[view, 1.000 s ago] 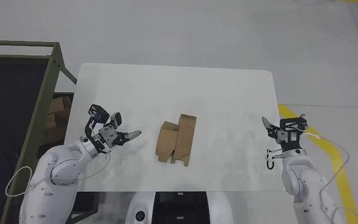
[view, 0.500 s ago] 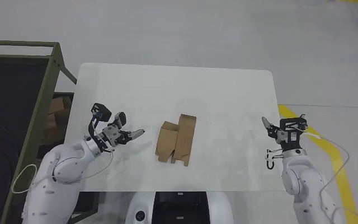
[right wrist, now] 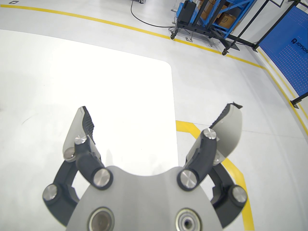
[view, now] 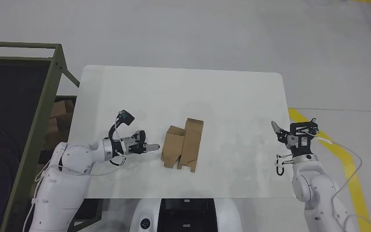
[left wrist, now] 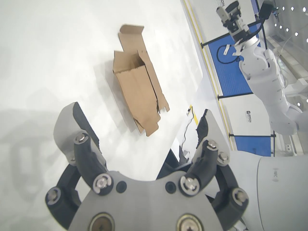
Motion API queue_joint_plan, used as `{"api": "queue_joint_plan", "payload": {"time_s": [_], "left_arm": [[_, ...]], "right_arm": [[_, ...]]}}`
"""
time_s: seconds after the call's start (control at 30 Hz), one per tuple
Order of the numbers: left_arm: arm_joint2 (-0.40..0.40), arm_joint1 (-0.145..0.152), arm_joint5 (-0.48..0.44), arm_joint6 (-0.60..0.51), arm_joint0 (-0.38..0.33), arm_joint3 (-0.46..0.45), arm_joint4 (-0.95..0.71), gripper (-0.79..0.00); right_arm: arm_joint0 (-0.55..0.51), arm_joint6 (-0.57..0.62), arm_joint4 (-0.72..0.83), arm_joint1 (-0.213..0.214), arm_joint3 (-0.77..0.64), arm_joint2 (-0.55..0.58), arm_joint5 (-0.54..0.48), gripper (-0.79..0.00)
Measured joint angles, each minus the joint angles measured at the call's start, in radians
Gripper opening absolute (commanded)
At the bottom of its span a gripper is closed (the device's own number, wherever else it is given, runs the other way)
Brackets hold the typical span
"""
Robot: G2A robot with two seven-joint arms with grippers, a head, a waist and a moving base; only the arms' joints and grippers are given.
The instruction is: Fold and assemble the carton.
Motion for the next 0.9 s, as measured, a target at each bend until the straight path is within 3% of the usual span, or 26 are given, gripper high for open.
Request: {"api": "queue_joint_plan", "payload": {"time_s": [0.4,0.73,0.9], "left_arm": [[0.029,0.002,0.003,-0.035,-0.008,0.012,0.006,0.000],[0.217,-0.013,0.059,0.001,-0.160,0.191,-0.040,0.000],[0.258,-0.016,0.038,0.009,-0.215,0.275,-0.101,0.000]], "right_arm": [[0.000,0.000,0.000,0.000,0.000,0.000,0.000,0.000],[0.000,0.000,0.000,0.000,0.000,0.000,0.000,0.000],[0.000,0.000,0.000,0.000,0.000,0.000,0.000,0.000]]}}
